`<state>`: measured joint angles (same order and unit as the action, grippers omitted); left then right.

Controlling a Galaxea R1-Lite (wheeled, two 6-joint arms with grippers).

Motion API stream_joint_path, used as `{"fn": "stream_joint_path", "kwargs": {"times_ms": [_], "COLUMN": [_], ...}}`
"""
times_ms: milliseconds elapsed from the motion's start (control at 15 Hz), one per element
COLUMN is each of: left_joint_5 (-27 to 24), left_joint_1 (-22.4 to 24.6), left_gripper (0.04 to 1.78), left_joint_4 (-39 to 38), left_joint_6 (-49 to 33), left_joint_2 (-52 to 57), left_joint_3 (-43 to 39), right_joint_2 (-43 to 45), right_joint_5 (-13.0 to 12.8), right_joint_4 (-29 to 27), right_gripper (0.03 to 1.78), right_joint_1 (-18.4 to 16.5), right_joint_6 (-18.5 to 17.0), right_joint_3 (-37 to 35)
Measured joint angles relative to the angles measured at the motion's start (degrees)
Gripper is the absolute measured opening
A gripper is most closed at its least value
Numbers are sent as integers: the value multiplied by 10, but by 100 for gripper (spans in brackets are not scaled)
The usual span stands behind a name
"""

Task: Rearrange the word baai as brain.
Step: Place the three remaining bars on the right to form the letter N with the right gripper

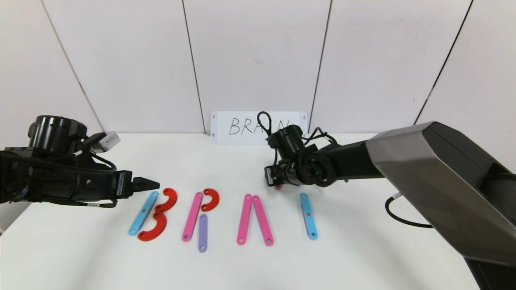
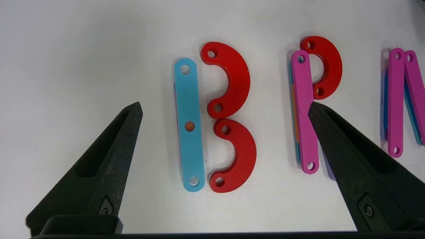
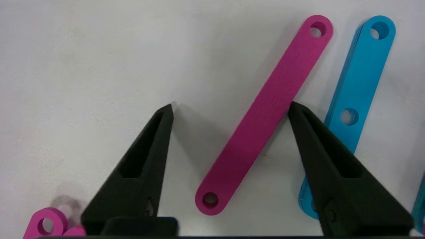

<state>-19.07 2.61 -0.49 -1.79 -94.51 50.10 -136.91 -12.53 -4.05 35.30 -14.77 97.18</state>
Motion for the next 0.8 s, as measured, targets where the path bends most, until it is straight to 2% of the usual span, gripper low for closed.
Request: {"fn": "stream_joint_path", "kwargs": {"times_ms": [200, 333, 800], "left_joint_5": [0, 0, 0], "left_joint_1": [0, 0, 0], "left_gripper": [174, 174, 174], "left_joint_4": [0, 0, 0], "left_joint_6": [0, 0, 0], "left_joint_2": [0, 0, 0], "left_joint_3": [-1, -1, -1], "right_joint_2": [0, 0, 38], "right_joint_5": [0, 0, -3], "right_joint_4": [0, 0, -4], "right_gripper": [51, 30, 27], "right_joint_1": [0, 0, -4], "right_joint_6": [-1, -2, -6], "right_joint_3": [0, 0, -24]}}
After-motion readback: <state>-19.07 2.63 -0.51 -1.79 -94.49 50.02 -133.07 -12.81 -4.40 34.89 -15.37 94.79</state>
